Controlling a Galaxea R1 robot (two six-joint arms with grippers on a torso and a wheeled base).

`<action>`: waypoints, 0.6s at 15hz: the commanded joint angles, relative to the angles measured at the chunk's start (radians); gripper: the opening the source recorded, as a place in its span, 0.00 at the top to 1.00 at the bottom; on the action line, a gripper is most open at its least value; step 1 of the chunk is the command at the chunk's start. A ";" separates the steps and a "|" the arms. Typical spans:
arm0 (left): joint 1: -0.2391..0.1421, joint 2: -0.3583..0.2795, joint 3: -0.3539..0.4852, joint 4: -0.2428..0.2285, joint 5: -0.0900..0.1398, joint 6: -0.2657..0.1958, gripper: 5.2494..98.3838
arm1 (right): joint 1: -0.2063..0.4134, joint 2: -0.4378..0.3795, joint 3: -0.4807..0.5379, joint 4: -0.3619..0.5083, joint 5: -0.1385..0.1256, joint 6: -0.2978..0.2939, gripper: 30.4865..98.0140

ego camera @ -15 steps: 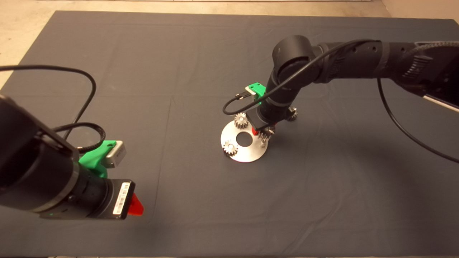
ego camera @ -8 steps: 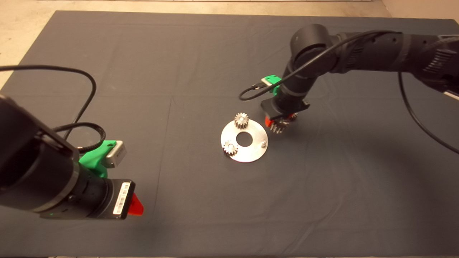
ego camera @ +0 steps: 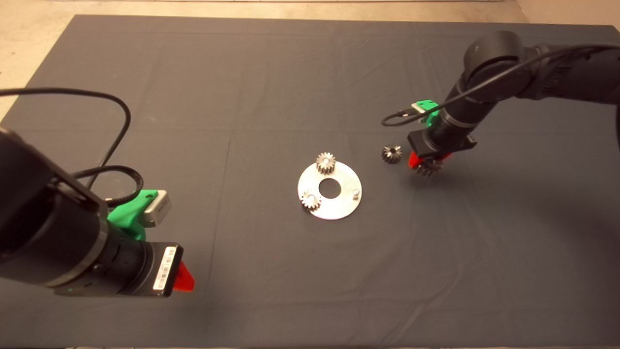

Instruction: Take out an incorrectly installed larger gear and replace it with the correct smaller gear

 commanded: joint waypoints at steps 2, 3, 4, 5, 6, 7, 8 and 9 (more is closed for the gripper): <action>-0.016 0.002 0.001 -0.016 0.132 -0.004 0.32 | 0.026 -0.046 0.052 0.038 -0.131 -0.005 0.76; -0.016 0.002 0.003 -0.016 0.132 -0.004 0.32 | 0.023 -0.045 0.051 0.038 -0.131 -0.005 0.75; -0.016 0.001 0.006 -0.016 0.132 -0.006 0.32 | 0.021 -0.045 0.050 0.038 -0.131 -0.004 0.75; -0.016 0.001 0.006 -0.016 0.132 -0.006 0.32 | 0.021 -0.040 0.052 0.038 -0.131 -0.004 0.75; -0.016 0.001 0.006 -0.016 0.132 -0.006 0.32 | 0.021 -0.040 0.053 0.038 -0.131 -0.004 0.75; -0.016 0.001 0.006 -0.016 0.132 -0.006 0.32 | 0.021 -0.040 0.053 0.038 -0.131 -0.004 0.74; -0.016 0.002 0.006 -0.016 0.132 -0.006 0.32 | 0.021 -0.037 0.055 0.038 -0.131 -0.004 0.74; -0.016 0.001 0.006 -0.016 0.132 -0.006 0.32 | 0.021 -0.037 0.055 0.038 -0.131 -0.004 0.74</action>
